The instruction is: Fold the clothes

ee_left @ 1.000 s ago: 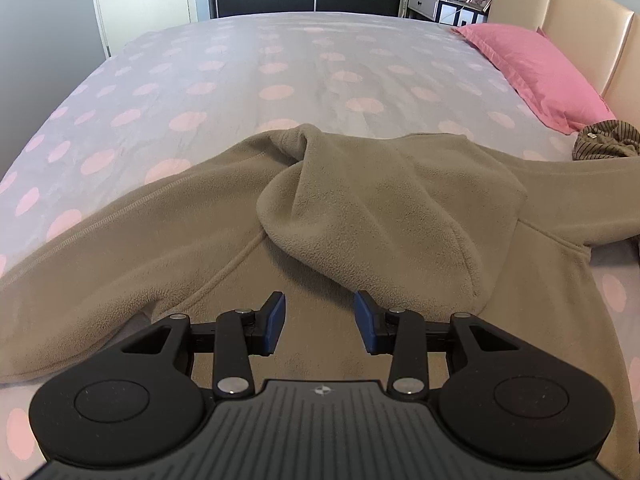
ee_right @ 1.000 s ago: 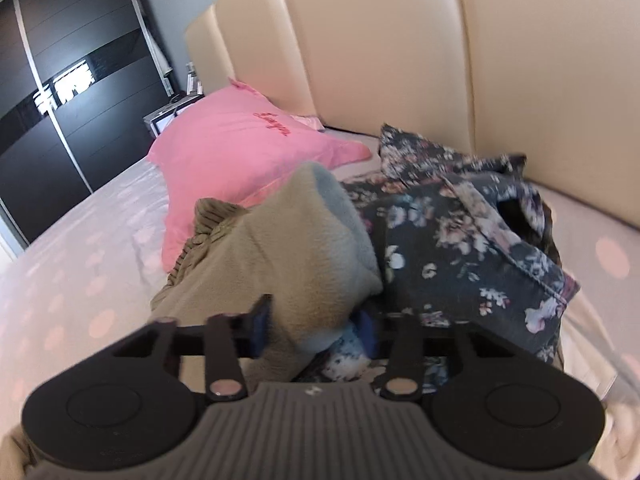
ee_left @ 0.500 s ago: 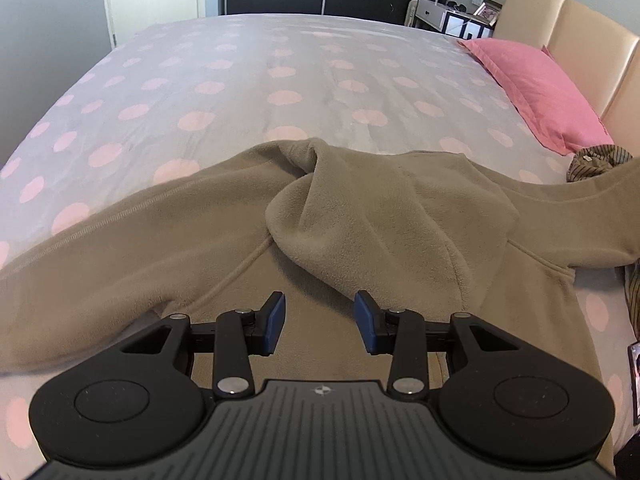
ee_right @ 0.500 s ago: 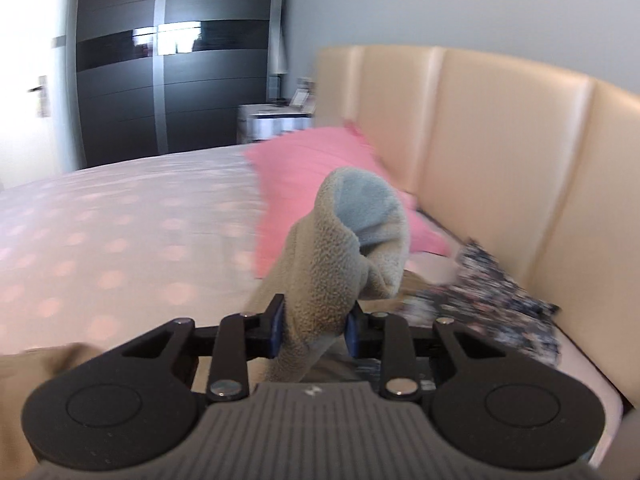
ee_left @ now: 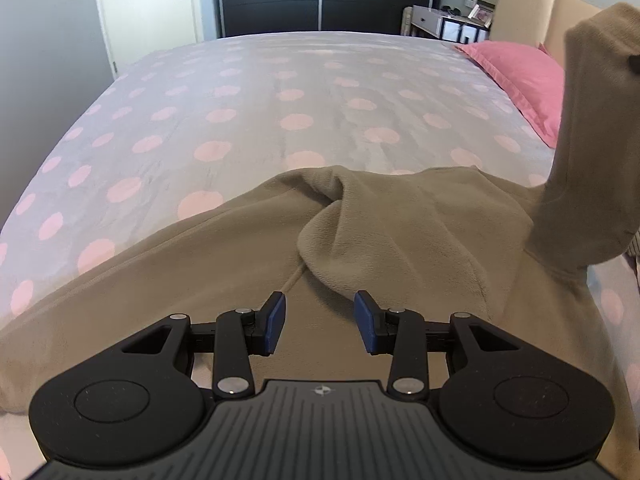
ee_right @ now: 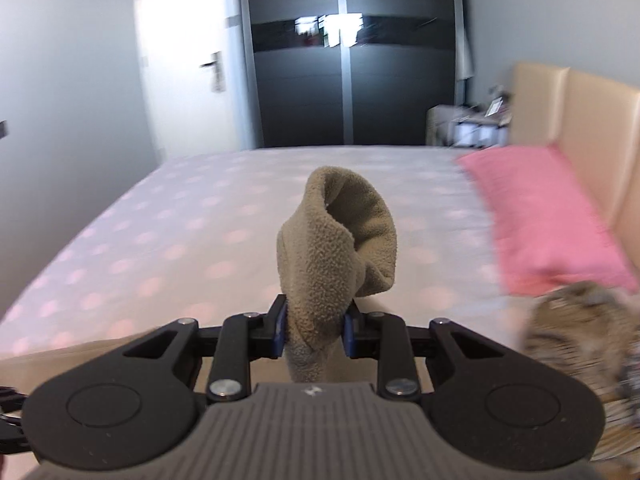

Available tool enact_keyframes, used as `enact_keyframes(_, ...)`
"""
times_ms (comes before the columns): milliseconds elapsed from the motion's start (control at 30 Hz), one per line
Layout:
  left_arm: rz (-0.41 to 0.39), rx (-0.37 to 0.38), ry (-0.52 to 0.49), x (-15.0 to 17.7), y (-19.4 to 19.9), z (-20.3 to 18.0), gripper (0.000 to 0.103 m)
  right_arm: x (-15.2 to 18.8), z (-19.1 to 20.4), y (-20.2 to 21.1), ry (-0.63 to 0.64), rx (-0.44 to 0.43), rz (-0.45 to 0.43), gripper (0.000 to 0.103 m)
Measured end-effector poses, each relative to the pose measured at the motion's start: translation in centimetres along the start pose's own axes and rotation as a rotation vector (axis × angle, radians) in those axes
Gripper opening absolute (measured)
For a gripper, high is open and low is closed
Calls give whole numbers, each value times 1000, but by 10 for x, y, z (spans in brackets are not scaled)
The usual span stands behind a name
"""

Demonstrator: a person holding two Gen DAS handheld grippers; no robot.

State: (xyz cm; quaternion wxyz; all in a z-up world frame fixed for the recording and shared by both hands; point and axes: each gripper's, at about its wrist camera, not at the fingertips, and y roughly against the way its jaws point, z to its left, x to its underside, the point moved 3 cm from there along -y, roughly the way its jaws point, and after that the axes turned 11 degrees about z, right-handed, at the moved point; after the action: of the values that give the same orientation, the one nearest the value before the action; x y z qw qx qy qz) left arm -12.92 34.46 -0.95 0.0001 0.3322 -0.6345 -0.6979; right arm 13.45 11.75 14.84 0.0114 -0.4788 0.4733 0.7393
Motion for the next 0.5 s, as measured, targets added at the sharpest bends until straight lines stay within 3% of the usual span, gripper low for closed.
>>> enact_keyframes(267, 26, 19, 50, 5, -9, 23, 36, 35, 89, -78, 6, -170, 123, 29)
enact_keyframes(500, 43, 22, 64, 5, -16, 30, 36, 80, 145, -141, 101, -183, 209, 29)
